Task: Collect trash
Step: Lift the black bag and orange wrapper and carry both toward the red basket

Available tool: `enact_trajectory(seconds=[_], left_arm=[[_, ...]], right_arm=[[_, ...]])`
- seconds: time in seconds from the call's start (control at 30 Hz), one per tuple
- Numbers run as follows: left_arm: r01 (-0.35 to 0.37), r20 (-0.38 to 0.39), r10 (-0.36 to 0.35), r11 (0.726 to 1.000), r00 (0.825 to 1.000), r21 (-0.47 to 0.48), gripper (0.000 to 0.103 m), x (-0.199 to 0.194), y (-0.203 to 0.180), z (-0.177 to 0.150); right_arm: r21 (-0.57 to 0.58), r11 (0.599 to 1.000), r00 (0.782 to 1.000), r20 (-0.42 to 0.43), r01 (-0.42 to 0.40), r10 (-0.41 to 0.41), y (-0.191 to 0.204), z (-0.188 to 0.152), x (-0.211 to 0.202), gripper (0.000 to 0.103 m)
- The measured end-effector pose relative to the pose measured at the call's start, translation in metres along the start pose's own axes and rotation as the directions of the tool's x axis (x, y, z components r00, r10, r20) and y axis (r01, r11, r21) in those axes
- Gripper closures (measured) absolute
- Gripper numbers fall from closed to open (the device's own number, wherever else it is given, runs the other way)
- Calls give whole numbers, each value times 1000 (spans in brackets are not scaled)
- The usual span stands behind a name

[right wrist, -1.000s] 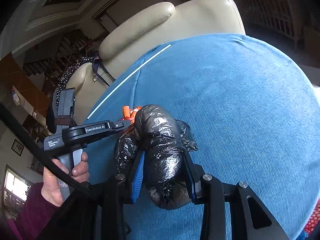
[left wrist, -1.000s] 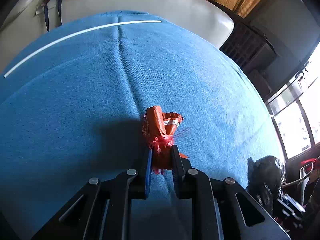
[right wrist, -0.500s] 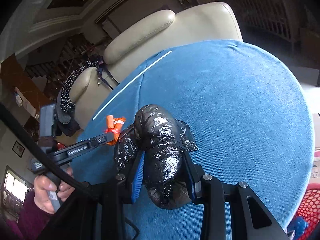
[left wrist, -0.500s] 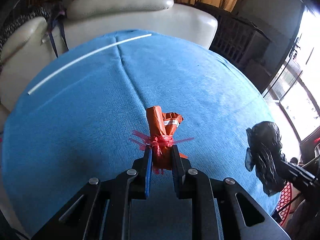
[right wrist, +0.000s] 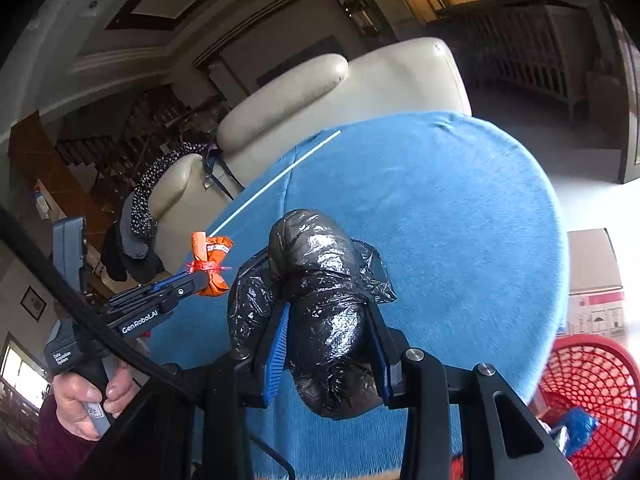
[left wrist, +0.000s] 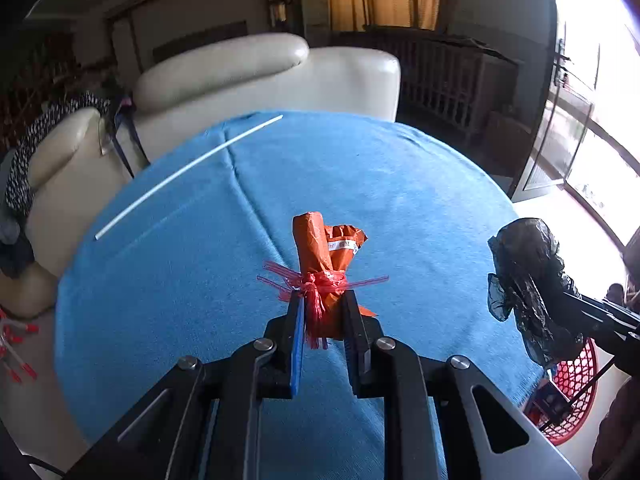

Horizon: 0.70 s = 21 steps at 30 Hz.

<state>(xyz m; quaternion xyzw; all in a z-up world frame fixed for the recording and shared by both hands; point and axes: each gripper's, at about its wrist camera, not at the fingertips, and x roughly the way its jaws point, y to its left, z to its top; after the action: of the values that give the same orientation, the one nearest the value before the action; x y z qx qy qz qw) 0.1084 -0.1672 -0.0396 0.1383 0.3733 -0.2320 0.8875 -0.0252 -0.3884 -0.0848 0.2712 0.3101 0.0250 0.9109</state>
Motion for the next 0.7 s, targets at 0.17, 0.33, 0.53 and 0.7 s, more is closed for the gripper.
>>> enact_trajectory(seconds=[0.17,0.33,0.53,0.7], left_arm=[[1,33,-2,999,999,39,84,-22,-21,-5],[3,55,-7,997,998,80,84,-39,-44,-10],[4,73,-13,993,997,118,84,-52,-67,-11],[8,80,-19,990,997,142,84,-59,-83,-12]], right_arm=[[-1,1000,999,32,8,-8,-2,-10,-29,64],[6,1000,998,62,18,-18,-7,-19,-57,64],[21,999,995,98,29,-31,-18,-29,-88,64],[36,999,991,125,34,-38,-28,-33,-106,64]])
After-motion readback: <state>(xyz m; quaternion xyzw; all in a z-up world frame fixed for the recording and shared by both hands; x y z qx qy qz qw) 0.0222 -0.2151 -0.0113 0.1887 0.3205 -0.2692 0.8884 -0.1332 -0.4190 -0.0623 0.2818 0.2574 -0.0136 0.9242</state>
